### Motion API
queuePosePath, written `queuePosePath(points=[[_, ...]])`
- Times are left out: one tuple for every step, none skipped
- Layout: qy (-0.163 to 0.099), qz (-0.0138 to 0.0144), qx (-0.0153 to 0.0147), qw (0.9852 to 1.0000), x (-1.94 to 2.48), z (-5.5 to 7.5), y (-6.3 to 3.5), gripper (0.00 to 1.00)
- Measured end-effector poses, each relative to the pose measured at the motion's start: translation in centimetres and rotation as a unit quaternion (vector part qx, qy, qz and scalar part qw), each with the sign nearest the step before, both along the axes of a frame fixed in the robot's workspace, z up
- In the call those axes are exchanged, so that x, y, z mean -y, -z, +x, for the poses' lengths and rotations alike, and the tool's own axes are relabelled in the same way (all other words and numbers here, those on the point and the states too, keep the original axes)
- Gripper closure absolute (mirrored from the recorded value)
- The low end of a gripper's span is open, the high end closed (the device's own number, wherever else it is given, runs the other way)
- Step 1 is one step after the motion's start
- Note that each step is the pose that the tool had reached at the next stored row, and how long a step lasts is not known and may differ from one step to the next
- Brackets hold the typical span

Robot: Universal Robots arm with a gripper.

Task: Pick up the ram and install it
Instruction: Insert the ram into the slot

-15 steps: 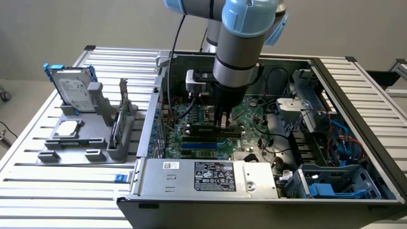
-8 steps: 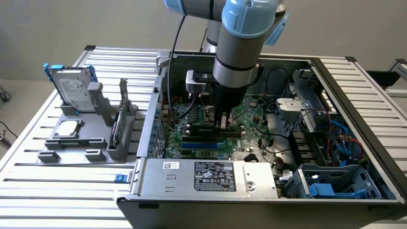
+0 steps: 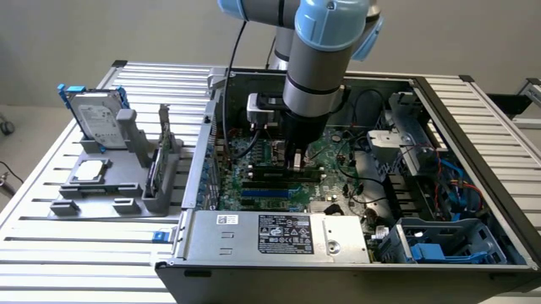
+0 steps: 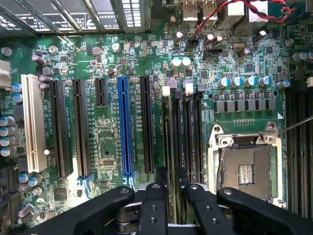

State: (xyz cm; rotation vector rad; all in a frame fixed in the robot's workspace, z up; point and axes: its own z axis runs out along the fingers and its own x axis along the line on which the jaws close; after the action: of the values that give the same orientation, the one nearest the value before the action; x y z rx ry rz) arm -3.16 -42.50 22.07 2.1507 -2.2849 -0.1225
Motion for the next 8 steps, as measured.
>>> queuePosePath(points=[[0.0, 0.0, 0.0, 1.0, 0.0, 0.0, -0.06, 0.78], [0.0, 0.0, -0.0001, 1.0, 0.0, 0.0, -0.2, 0.78], [0.0, -0.0001, -0.0001, 1.0, 0.0, 0.0, -0.37, 0.78], [0.0, -0.0001, -0.0002, 1.0, 0.0, 0.0, -0.58, 0.78], [0.0, -0.0001, -0.0002, 1.0, 0.0, 0.0, -0.81, 0.78], [0.0, -0.0001, -0.0003, 1.0, 0.0, 0.0, -1.05, 0.78], [0.0, -0.0001, -0.0002, 1.0, 0.0, 0.0, -1.26, 0.78], [0.0, -0.0001, -0.0002, 1.0, 0.0, 0.0, -1.45, 0.78]])
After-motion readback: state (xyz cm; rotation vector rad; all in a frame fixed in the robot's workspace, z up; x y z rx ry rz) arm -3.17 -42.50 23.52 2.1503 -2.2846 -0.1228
